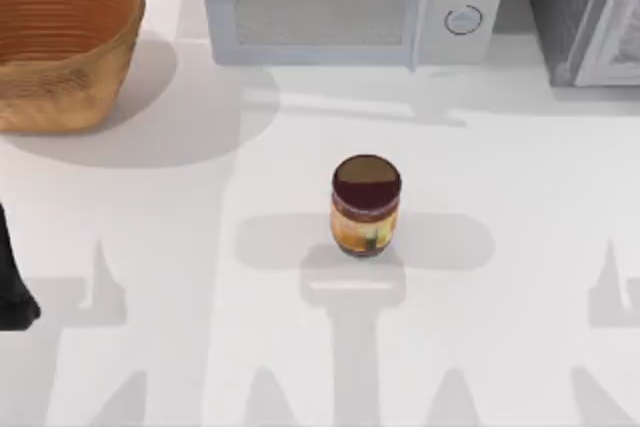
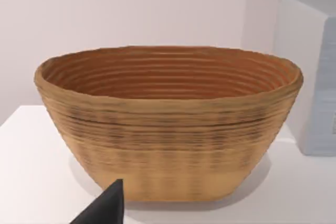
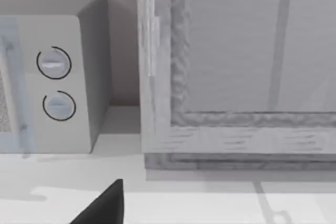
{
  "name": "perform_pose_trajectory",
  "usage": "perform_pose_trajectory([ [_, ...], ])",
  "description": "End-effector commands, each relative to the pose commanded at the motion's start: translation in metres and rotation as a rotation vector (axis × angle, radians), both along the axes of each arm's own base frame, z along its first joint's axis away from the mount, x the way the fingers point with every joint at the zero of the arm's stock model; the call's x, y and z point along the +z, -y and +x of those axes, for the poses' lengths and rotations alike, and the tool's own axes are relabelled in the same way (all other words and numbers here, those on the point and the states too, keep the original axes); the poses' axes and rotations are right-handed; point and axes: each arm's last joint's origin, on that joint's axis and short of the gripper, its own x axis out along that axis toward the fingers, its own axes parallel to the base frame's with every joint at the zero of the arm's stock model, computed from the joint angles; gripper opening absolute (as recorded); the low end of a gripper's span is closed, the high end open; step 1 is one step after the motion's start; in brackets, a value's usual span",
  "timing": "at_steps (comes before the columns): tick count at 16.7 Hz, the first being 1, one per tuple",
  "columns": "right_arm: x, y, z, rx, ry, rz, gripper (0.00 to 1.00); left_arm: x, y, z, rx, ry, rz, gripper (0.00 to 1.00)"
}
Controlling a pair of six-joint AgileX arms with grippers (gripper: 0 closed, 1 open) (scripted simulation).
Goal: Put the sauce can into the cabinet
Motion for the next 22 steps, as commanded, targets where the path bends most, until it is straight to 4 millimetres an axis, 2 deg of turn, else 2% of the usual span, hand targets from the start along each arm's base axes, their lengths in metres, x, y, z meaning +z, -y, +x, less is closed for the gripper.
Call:
perform_pose_trajectory([
  [3, 0.000, 0.000, 0.000, 0.000, 0.000, 0.000, 1.00, 0.000, 0.000, 0.000, 0.000, 0.000, 0.000, 1.00],
  [5, 0.007, -0.001, 0.000, 0.030, 0.019, -0.003, 1.00, 0.000, 0.000, 0.000, 0.000, 0.000, 0.000, 1.00],
  [11, 0.050, -0.010, 0.009, 0.218, 0.114, -0.052, 1.00, 0.000, 0.000, 0.000, 0.000, 0.000, 0.000, 1.00],
  [16, 0.083, -0.019, 0.028, 0.394, 0.163, -0.100, 1.00, 0.000, 0.000, 0.000, 0.000, 0.000, 0.000, 1.00],
  [22, 0.110, -0.029, 0.060, 0.566, 0.207, -0.157, 1.00, 0.000, 0.000, 0.000, 0.000, 0.000, 0.000, 1.00],
])
